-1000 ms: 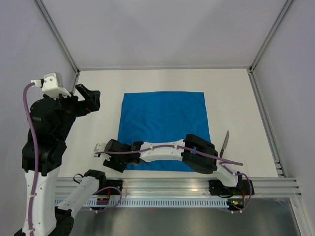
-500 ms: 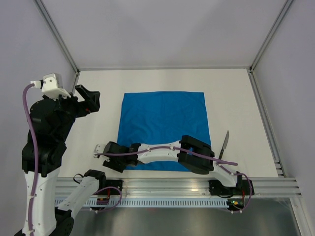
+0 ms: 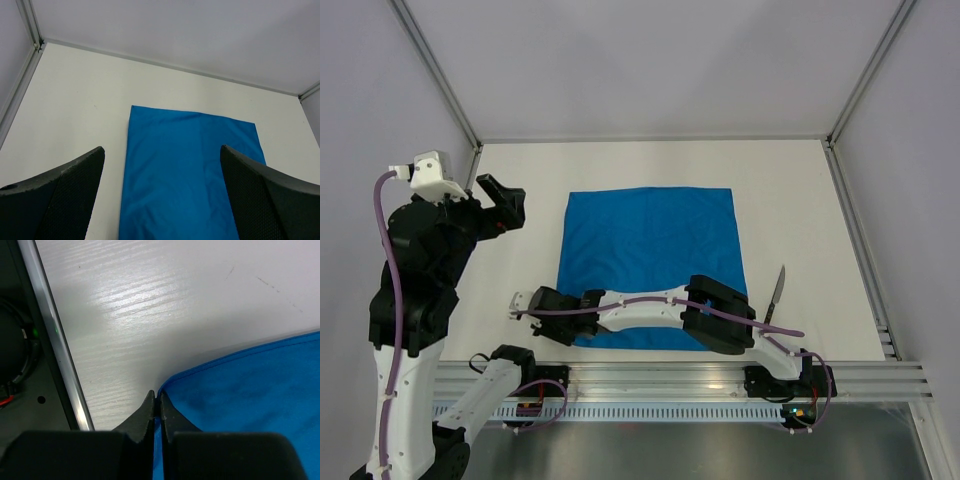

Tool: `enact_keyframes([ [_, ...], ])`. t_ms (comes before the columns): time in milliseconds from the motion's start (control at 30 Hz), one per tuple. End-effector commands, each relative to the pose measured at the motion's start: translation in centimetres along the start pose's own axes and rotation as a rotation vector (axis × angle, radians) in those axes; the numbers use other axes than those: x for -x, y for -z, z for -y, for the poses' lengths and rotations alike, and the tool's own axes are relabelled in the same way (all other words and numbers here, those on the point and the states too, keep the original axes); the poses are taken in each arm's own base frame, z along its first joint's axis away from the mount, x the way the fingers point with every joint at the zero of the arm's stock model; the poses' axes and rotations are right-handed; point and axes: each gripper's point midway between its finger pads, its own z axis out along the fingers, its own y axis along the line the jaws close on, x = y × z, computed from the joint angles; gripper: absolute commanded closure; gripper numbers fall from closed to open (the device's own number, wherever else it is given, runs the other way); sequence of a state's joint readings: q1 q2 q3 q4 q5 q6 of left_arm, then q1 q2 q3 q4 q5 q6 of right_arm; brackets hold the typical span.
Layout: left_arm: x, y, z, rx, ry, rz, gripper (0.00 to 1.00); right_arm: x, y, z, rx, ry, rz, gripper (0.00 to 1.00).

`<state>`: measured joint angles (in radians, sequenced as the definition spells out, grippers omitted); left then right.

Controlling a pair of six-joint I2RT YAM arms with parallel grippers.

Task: Fold the napkin, place the utensils inside, and roll it up
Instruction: Fold the napkin

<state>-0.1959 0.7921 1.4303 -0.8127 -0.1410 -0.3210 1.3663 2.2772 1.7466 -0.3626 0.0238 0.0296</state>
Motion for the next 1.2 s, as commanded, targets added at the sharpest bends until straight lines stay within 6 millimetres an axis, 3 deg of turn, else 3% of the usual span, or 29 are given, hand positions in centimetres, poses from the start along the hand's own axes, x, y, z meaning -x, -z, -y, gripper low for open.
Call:
enact_keyframes([
  [0, 0.4, -0.2, -0.1, 0.007, -0.01, 0.018, 0.0, 1.7, 1.0, 0.1, -0.025, -0.004, 0.011, 0.95],
  [333, 0.0, -0.7, -0.2, 0.008, -0.009, 0.009, 0.0, 5.3, 4.3, 0.4, -0.011, -0.012, 0.093, 0.99],
  [500, -0.3, -1.0, 0.0, 0.001, -0.007, 0.0, 0.0, 5.8, 5.7, 2.2, -0.007, -0.047, 0.108, 0.99],
  [833, -1.0, -2.1, 0.4, -0.018, 0.008, -0.015, 0.0, 6.1, 9.9, 8.8, -0.061, -0.111, 0.154, 0.99],
  [1167, -1.8, -3.1, 0.5, -0.025, 0.019, -0.032, 0.0, 3.7, 14.6, 19.0, -0.181, -0.197, 0.191, 0.99],
])
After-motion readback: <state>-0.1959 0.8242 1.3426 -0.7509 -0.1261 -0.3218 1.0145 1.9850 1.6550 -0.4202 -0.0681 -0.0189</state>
